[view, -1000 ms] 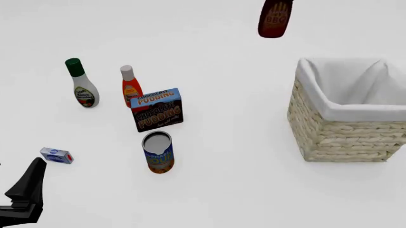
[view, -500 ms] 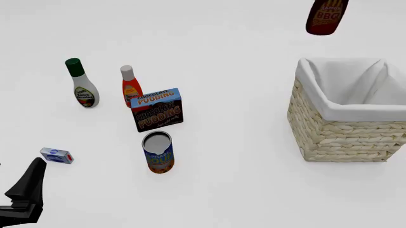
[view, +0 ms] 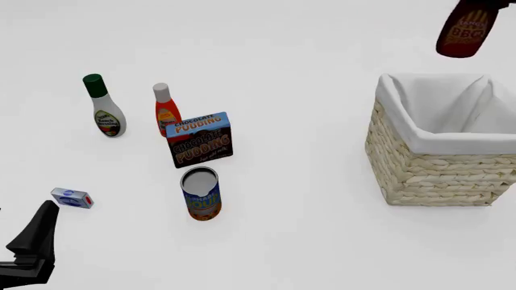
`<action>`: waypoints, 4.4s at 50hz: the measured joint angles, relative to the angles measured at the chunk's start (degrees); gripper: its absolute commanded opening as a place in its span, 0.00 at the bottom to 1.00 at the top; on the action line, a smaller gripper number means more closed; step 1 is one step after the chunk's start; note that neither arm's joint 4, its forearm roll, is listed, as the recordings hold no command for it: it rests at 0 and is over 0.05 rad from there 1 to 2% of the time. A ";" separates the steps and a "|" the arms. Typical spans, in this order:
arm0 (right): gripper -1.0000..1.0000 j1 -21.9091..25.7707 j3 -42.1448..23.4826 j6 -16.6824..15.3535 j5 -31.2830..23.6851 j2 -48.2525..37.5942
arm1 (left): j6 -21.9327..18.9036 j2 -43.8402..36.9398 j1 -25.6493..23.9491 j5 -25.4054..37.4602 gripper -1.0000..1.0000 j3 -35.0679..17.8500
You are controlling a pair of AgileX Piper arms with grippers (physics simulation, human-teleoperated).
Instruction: Pick the bbq sauce and place it in the basket.
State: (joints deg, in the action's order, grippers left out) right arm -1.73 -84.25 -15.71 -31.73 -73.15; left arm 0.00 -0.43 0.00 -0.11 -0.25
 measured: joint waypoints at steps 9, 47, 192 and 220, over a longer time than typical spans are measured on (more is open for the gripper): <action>0.00 -2.81 3.31 0.21 1.13 1.11 | 0.00 0.00 0.00 0.00 1.00 0.00; 0.00 -7.97 16.19 1.99 10.90 -2.72 | 0.00 0.00 0.00 0.00 1.00 0.00; 1.00 -5.67 18.57 3.90 17.49 -9.54 | 0.00 0.00 0.00 0.00 1.00 0.00; 1.00 -3.80 16.36 3.49 12.70 -1.70 | 0.00 0.00 0.00 0.00 1.00 0.00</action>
State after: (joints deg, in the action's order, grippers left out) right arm -5.52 -67.89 -12.22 -19.02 -74.85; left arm 0.00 -0.43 0.00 -0.11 -0.25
